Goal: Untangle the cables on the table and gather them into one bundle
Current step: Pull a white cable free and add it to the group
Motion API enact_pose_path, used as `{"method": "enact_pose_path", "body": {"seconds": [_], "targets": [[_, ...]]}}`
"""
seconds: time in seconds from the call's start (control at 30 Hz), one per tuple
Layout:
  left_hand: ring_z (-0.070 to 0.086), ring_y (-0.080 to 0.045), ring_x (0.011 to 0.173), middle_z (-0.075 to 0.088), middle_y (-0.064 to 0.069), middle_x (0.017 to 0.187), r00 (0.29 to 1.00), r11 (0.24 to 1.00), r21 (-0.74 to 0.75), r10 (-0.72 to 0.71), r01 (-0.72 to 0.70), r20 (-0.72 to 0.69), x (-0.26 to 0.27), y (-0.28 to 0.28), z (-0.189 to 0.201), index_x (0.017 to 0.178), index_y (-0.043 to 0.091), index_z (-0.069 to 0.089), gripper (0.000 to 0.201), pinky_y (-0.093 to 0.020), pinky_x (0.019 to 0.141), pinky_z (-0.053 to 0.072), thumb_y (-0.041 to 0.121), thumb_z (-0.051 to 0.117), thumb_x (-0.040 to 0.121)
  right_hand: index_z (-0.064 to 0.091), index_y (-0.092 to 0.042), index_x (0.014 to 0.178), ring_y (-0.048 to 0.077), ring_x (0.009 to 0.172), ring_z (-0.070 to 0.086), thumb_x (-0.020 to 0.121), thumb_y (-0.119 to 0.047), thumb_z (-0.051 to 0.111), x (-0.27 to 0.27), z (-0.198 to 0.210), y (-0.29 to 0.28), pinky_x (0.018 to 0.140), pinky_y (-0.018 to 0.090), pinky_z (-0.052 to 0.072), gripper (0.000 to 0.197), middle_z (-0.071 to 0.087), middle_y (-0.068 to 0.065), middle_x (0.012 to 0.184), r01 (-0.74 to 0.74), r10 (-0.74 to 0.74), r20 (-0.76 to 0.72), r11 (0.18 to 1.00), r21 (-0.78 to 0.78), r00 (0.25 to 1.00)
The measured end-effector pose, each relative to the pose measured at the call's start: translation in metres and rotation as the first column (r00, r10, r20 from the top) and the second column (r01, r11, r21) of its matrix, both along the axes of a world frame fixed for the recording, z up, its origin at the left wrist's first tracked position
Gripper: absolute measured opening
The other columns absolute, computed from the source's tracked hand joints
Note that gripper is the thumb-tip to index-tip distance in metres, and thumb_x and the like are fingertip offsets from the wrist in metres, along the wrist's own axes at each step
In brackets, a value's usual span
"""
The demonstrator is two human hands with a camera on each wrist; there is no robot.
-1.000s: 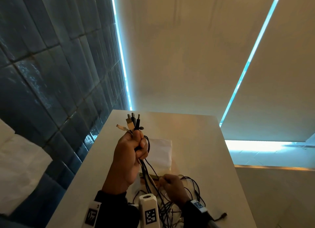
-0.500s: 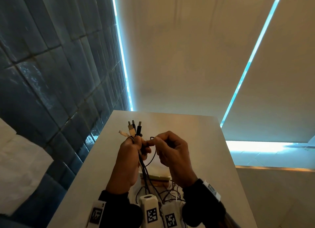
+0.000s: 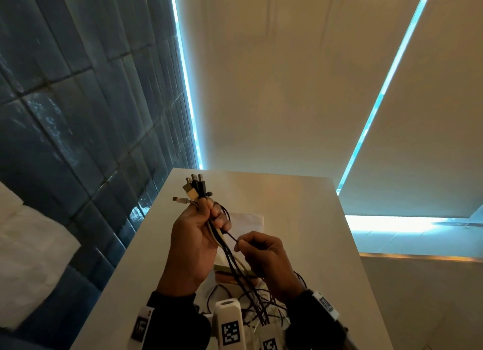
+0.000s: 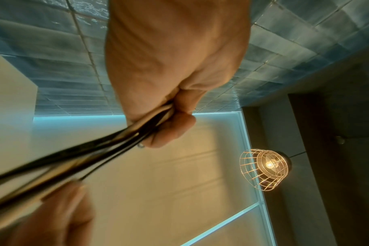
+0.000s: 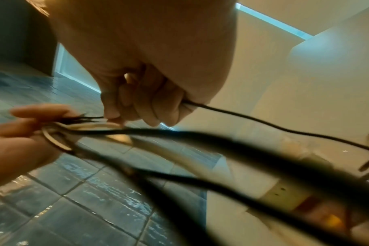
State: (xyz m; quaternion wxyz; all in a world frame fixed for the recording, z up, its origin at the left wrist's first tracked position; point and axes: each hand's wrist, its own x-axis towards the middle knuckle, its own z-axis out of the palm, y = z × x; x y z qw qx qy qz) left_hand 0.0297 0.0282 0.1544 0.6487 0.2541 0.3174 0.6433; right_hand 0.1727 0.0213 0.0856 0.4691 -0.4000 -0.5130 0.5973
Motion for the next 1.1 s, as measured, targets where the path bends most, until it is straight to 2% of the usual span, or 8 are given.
{"method": "enact_pose_path", "body": {"seconds": [0.13, 0.37, 0.57, 0.73, 0.8, 0.9, 0.97, 1.1], "targets": [[0.036, -0.009, 0.05, 0.043, 0.002, 0.062, 0.999, 1.0, 0.015, 0.01, -0.009, -0.05, 0.0, 0.0, 0.0, 0.077, 0.012, 0.046, 0.024, -0.023, 0.05, 0.034, 0.019, 0.037, 0.098, 0.064, -0.002, 0.08, 0.008, 0.041, 0.028, 0.095, -0.008, 0.056, 0.003, -0.015, -0.002, 0.041, 0.018, 0.031, 0.018, 0.033, -0.003, 0.049, -0.02, 0.025, 0.05, 0.995, -0.094, 0.998], [0.033, -0.007, 0.045, 0.04, 0.004, 0.055, 0.995, 0.999, -0.015, 0.051, -0.052, -0.09, -0.002, 0.002, 0.0, 0.075, 0.012, 0.045, 0.029, -0.021, 0.044, 0.032, 0.015, 0.033, 0.101, 0.06, -0.003, 0.076, 0.0, 0.044, 0.052, 0.096, -0.002, 0.051, 0.001, -0.038, 0.005, 0.047, 0.013, 0.042, 0.022, 0.054, -0.01, 0.049, -0.077, 0.096, 0.13, 0.987, -0.142, 0.987], [0.028, -0.005, 0.04, 0.041, 0.004, 0.055, 0.994, 0.998, -0.023, 0.054, -0.057, -0.096, -0.004, 0.002, 0.001, 0.075, 0.012, 0.045, 0.029, -0.019, 0.04, 0.028, 0.014, 0.033, 0.101, 0.069, -0.024, 0.063, 0.012, 0.065, 0.058, 0.082, -0.027, 0.059, 0.002, -0.081, 0.012, 0.067, 0.031, 0.046, 0.022, 0.063, -0.005, 0.063, 0.004, 0.045, 0.35, 0.99, -0.138, 0.935], [0.027, -0.004, 0.038, 0.041, 0.004, 0.054, 0.994, 0.999, -0.035, 0.038, -0.041, -0.102, -0.004, 0.003, 0.003, 0.075, 0.012, 0.044, 0.029, -0.018, 0.039, 0.026, 0.014, 0.032, 0.101, 0.063, -0.022, 0.059, -0.005, 0.049, 0.048, 0.09, -0.009, 0.059, 0.007, -0.093, 0.012, 0.055, 0.014, 0.038, 0.034, 0.056, -0.014, 0.048, 0.039, 0.019, 0.436, 0.992, -0.124, 0.9], [0.027, -0.004, 0.038, 0.04, 0.004, 0.054, 0.992, 0.998, -0.052, 0.041, -0.047, -0.116, -0.004, 0.004, 0.003, 0.076, 0.012, 0.044, 0.029, -0.018, 0.039, 0.026, 0.014, 0.031, 0.102, 0.062, -0.022, 0.058, -0.005, 0.049, 0.047, 0.089, -0.009, 0.06, 0.01, -0.096, 0.012, 0.056, 0.013, 0.039, 0.034, 0.055, -0.014, 0.046, 0.05, 0.015, 0.48, 0.991, -0.122, 0.877], [0.029, -0.005, 0.039, 0.038, 0.002, 0.057, 0.986, 0.995, -0.085, 0.043, -0.057, -0.158, -0.004, 0.006, 0.003, 0.076, 0.013, 0.042, 0.029, -0.018, 0.039, 0.027, 0.014, 0.031, 0.102, 0.066, -0.018, 0.059, 0.004, 0.055, 0.053, 0.086, -0.01, 0.063, 0.013, -0.092, 0.019, 0.061, 0.027, 0.045, 0.028, 0.06, -0.008, 0.055, 0.118, -0.044, 0.476, 0.985, -0.126, 0.879], [0.031, -0.006, 0.041, 0.037, 0.001, 0.058, 0.981, 0.992, -0.109, 0.037, -0.059, -0.192, -0.004, 0.007, 0.003, 0.075, 0.013, 0.041, 0.029, -0.019, 0.041, 0.027, 0.014, 0.031, 0.102, 0.069, -0.011, 0.066, 0.008, 0.054, 0.051, 0.085, -0.011, 0.063, 0.012, -0.076, 0.024, 0.056, 0.027, 0.043, 0.019, 0.06, -0.004, 0.059, 0.206, -0.14, 0.451, 0.973, -0.101, 0.881], [0.042, -0.012, 0.05, 0.041, -0.004, 0.065, 0.964, 0.983, -0.174, 0.005, -0.053, -0.266, 0.0, 0.005, 0.003, 0.077, 0.012, 0.042, 0.028, -0.026, 0.052, 0.028, 0.013, 0.03, 0.103, 0.06, 0.004, 0.081, 0.012, 0.04, 0.031, 0.09, -0.008, 0.06, 0.003, -0.02, 0.03, 0.04, 0.022, 0.026, 0.015, 0.043, 0.003, 0.054, 0.249, -0.239, 0.137, 0.967, -0.059, 0.961]]}}
